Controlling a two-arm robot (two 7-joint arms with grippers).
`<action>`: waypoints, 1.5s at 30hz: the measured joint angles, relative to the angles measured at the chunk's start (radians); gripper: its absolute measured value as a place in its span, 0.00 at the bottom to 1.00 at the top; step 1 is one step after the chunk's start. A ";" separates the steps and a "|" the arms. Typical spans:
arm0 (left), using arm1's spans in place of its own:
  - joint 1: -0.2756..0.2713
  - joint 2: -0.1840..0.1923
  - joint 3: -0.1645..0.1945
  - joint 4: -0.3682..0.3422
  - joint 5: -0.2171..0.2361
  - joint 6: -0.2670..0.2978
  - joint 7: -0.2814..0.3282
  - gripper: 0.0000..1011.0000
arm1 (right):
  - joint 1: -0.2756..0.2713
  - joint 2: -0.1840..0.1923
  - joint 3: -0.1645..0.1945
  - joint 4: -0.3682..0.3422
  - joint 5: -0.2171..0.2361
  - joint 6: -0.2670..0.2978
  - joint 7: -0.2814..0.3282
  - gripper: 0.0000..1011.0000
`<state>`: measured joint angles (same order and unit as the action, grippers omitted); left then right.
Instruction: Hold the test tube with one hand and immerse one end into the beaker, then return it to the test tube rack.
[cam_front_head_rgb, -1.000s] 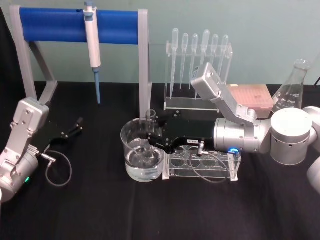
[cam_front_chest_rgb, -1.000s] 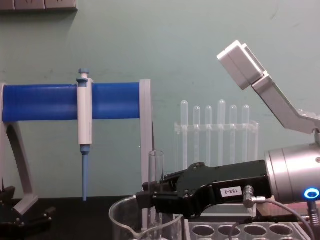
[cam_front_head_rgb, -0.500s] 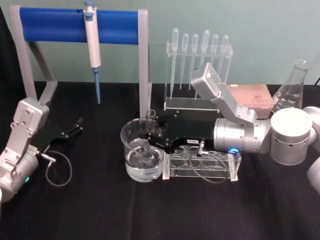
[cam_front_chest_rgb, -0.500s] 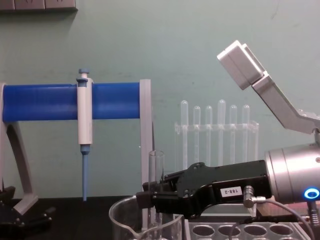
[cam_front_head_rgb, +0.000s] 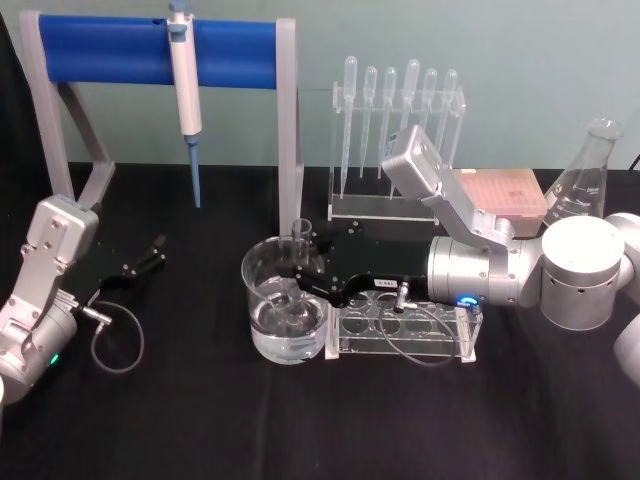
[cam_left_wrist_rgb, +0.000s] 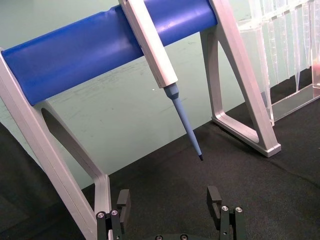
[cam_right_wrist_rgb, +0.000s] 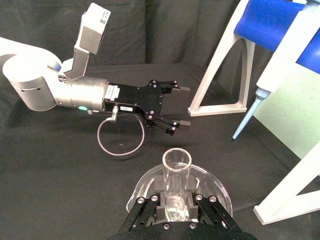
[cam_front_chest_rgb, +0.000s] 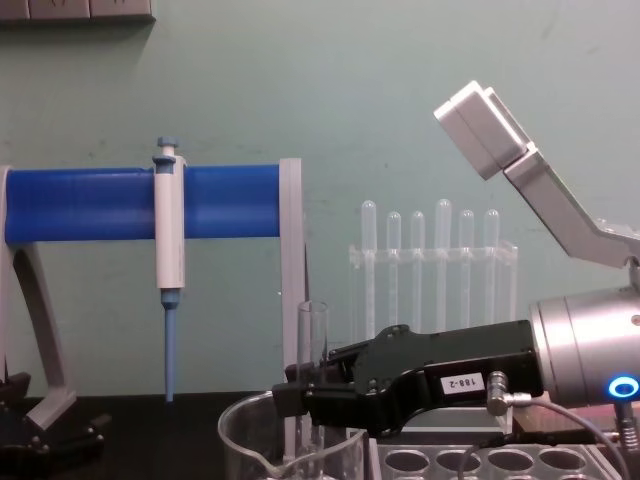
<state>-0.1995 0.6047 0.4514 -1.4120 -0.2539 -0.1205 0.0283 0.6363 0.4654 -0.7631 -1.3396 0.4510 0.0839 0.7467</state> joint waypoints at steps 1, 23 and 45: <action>0.000 0.000 0.000 0.000 0.000 0.000 0.000 0.99 | 0.000 0.000 0.000 0.000 0.000 0.000 0.000 0.24; 0.000 0.000 0.000 0.000 0.000 0.000 0.000 0.99 | 0.000 0.000 0.000 0.000 0.000 0.000 0.000 0.24; 0.000 0.000 0.000 0.000 0.000 0.000 0.000 0.99 | 0.000 0.000 0.000 0.000 0.000 0.000 0.000 0.24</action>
<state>-0.1996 0.6046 0.4513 -1.4120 -0.2539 -0.1205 0.0283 0.6363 0.4654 -0.7631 -1.3395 0.4510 0.0838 0.7467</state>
